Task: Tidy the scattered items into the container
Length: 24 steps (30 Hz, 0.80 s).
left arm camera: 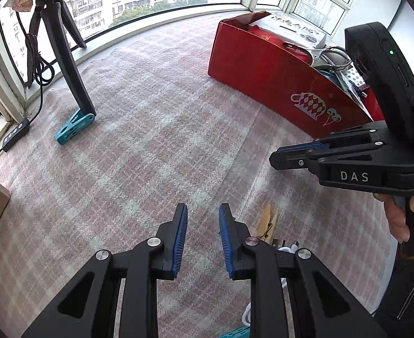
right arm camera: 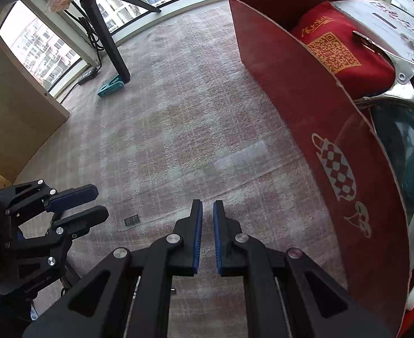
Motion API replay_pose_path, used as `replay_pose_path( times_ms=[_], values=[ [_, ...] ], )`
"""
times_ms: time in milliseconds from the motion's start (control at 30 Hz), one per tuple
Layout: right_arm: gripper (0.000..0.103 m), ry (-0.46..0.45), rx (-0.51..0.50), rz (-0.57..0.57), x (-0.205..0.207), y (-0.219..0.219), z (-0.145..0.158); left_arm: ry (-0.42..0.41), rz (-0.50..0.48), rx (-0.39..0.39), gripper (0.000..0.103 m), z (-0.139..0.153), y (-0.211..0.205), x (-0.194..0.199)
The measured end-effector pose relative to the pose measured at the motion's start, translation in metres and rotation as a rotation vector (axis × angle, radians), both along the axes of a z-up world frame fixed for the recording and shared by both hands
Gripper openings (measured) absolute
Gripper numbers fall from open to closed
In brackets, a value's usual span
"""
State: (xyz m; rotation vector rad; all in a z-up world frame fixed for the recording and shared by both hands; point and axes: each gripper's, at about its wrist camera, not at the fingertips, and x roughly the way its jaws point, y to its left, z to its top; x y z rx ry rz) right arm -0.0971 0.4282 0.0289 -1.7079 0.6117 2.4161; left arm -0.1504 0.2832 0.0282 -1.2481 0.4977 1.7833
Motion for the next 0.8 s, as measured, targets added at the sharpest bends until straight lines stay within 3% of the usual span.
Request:
replay_pose_path(
  times_ms=[200, 300, 400, 533, 667, 733, 800],
  values=[
    [0.008, 0.043, 0.080, 0.025, -0.007, 0.003, -0.006, -0.063, -0.054, -0.010, 0.020, -0.015, 0.026, -0.010],
    [0.017, 0.051, 0.033, 0.022, -0.014, 0.004, -0.007, -0.055, -0.074, -0.020, 0.021, -0.016, 0.023, -0.006],
    [0.018, 0.055, 0.011, 0.033, -0.020, 0.002, -0.008, -0.066, -0.076, -0.014, 0.021, -0.016, 0.014, -0.004],
    [0.018, 0.054, -0.099, 0.044, -0.027, -0.005, -0.011, -0.085, -0.096, -0.014, 0.021, -0.016, 0.002, 0.004],
    [0.018, 0.054, -0.076, 0.089, -0.030, -0.019, -0.011, -0.093, -0.115, -0.016, 0.021, -0.015, -0.011, 0.021],
    [0.018, 0.068, -0.128, 0.046, -0.028, -0.008, -0.010, -0.088, -0.088, -0.010, 0.021, -0.012, -0.024, 0.024],
    [0.018, 0.074, -0.117, -0.012, -0.032, 0.006, -0.007, -0.086, -0.050, 0.013, 0.019, -0.005, -0.039, 0.022]
  ],
)
